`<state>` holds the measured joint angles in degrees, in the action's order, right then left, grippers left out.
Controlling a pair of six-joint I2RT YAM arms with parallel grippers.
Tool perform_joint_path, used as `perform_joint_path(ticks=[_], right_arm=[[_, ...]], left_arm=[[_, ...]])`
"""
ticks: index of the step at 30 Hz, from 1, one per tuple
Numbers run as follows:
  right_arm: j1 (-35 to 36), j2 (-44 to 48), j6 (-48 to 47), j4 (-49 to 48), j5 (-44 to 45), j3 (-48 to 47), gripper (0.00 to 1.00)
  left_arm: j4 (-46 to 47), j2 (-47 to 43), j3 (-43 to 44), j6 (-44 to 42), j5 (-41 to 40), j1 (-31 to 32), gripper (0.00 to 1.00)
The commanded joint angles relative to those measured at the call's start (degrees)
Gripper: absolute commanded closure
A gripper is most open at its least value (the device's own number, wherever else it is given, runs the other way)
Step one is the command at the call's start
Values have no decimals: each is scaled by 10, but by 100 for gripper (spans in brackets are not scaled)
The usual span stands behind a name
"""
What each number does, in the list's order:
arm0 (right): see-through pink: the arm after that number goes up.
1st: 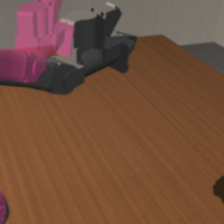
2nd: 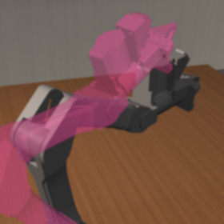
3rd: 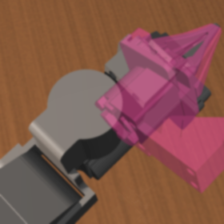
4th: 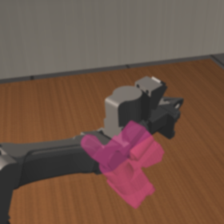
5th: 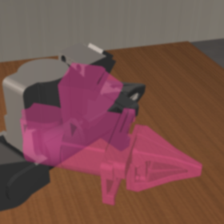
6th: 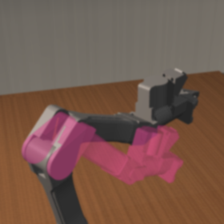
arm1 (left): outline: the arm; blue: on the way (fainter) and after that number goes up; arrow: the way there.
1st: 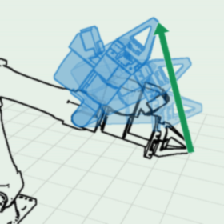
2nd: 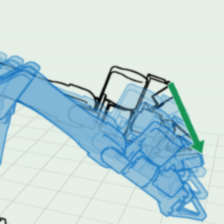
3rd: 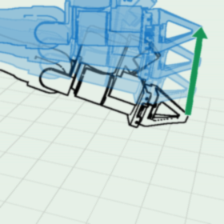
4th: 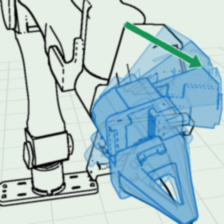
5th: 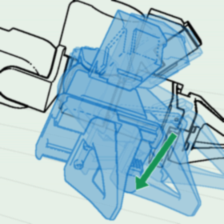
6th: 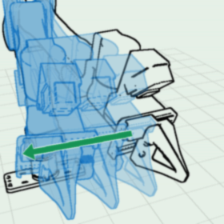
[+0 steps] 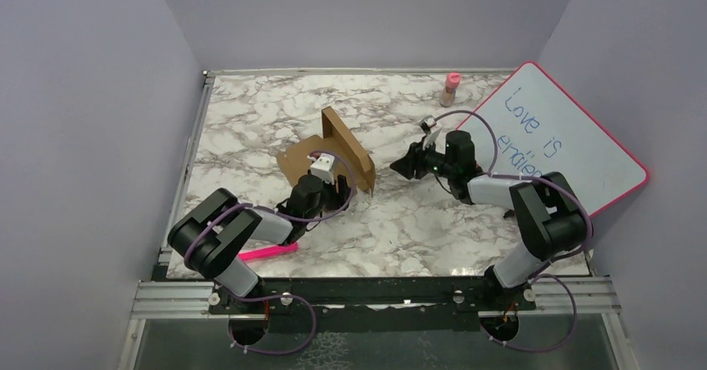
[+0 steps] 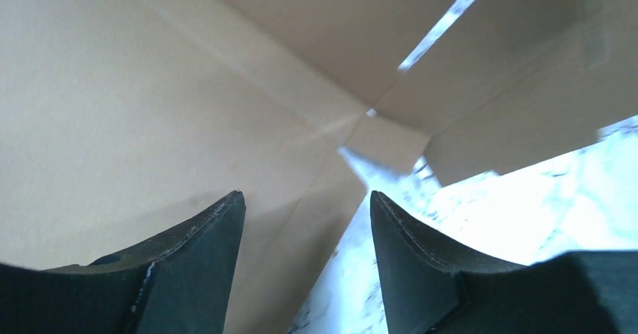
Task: Fold the paper box
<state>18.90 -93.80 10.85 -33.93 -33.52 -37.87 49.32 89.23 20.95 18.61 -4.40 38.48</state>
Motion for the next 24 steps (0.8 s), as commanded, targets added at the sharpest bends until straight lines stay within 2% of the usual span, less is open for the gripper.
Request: perform_joint_path(ticks=[1,7,12,18,24], right_arm=[[18,24,51,-52,37,30,58],[28,15,58,-65,51,41,58],[27,17,24,-42,87,28,58],[27,-1,-32,5,118,-14,58],[26,-29,-72,41,126,-64,57]], left_arm=[[-73,-6,-7,52,-38,2,39],[-74,18,12,91,22,4,41],[-74,20,33,112,43,25,41],[-75,-19,37,59,42,29,36],[-76,-28,48,3,-9,29,29]])
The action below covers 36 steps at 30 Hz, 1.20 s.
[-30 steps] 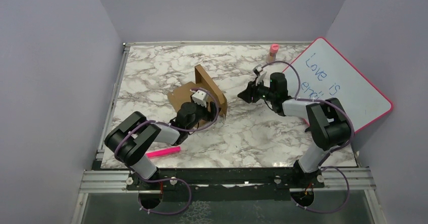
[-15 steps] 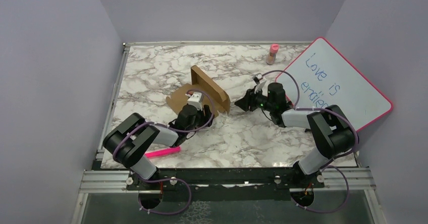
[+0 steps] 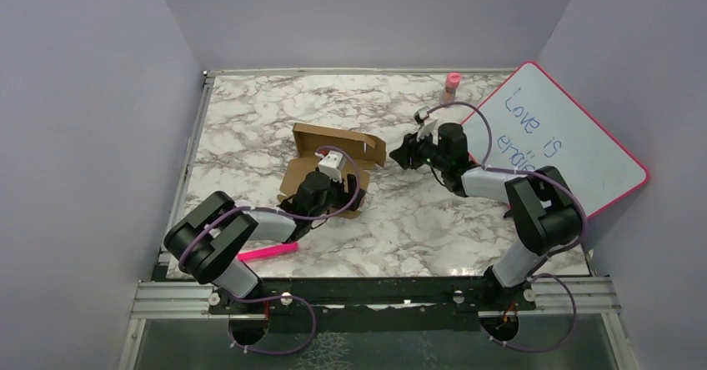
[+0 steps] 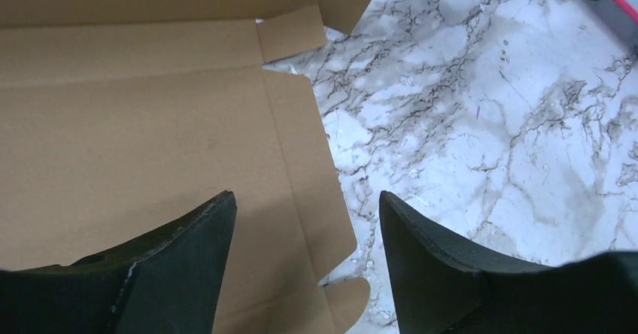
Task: Fold the paper box
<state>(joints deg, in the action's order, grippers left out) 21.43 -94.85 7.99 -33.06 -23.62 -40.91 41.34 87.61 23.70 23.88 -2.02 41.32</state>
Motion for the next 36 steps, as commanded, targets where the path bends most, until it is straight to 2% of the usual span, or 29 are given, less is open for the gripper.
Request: perform_joint_path(ticks=[1,11,17,22,28,36], right_arm=[[0,-21,-49,36,31,-39,57],[-18,-67,-64,54,-9,-92,56],[-17,-85,-60,49,-34,-95,56],[-18,-96,-57,42,-49,-94,56],[-17,-104,-55,37,-66,-94,56],[-17,-113,-57,32,-87,-98,56]], left_arm=[[4,-6,27,-60,-42,0,27],[17,102,123,-135,-109,21,17],[22,167,171,-153,-111,29,14],[23,201,191,-155,-144,33,13],[37,224,198,-147,-187,32,18],[63,243,196,-144,-191,32,36]])
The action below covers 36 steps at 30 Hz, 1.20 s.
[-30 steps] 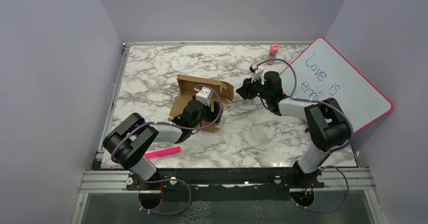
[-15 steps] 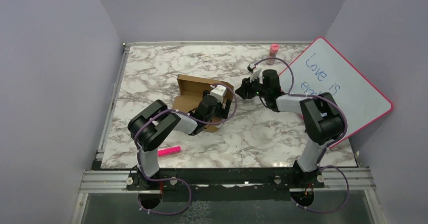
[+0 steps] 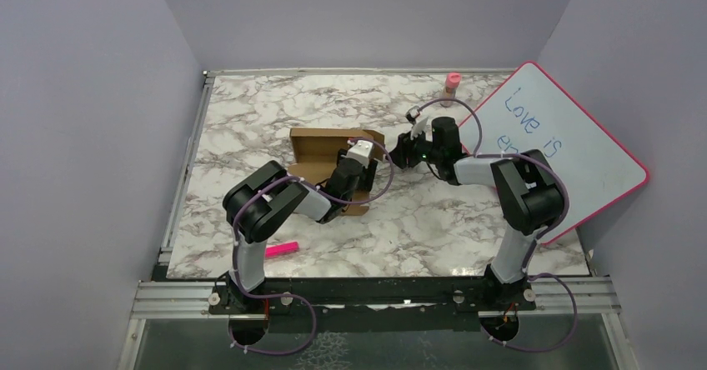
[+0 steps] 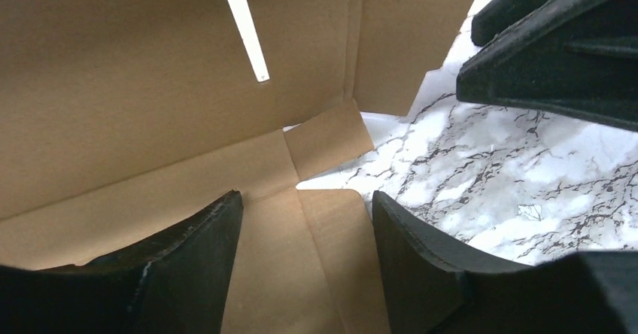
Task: Fold the paper box
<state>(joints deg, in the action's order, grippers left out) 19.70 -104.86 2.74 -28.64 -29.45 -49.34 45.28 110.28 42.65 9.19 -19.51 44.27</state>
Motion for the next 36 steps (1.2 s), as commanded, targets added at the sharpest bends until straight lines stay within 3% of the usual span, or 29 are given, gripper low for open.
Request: perform_joint_path(ticks=[1,8,20,27,36], right_arm=[[-1,-15,-5,-12,-30,-15,56],[-1,10,-9,-38,-17,5,56],[1,38,2,-119,-112,26,56],[1,120,30,-188,25,138,56],[23,152,38,-217,1,147,53]], left_arm=[[28,17,4,3,-14,3,38],[42,-11,-24,13,14,3,38],[48,-36,-28,15,19,2,35],[49,-44,-36,16,18,2,34],[51,-46,-39,12,25,1,33]])
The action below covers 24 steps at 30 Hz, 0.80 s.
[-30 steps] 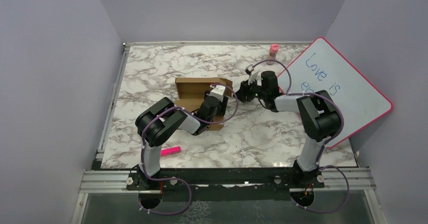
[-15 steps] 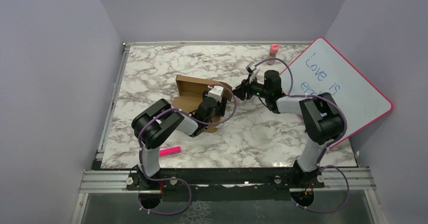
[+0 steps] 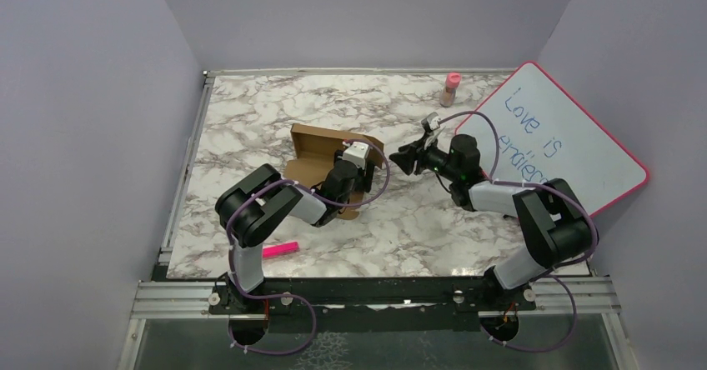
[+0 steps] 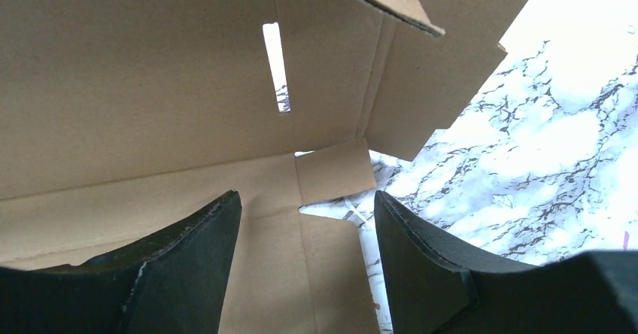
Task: Fold the paper box
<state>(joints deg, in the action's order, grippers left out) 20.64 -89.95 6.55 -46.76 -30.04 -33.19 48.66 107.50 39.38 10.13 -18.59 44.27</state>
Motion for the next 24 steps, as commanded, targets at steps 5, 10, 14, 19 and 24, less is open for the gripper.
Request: perform_joint_path(ticks=[5,10,14,19,24], right_arm=[[27,-23,-5,-47,-1,-37,53],[36,-62,-2,-71,8,-55,54],[38,-89,0,-81,6,-69,59],[40,-99,-4,-85,2,-70,75],[40,-94,-17,-80,2,-64,86]], left_arm=[[19,-24,-9,4,16,1,32],[19,-21,-9,8,18,1,31],[19,-17,-7,8,20,0,31],[19,-12,0,6,18,0,30],[19,-4,10,-6,10,0,29]])
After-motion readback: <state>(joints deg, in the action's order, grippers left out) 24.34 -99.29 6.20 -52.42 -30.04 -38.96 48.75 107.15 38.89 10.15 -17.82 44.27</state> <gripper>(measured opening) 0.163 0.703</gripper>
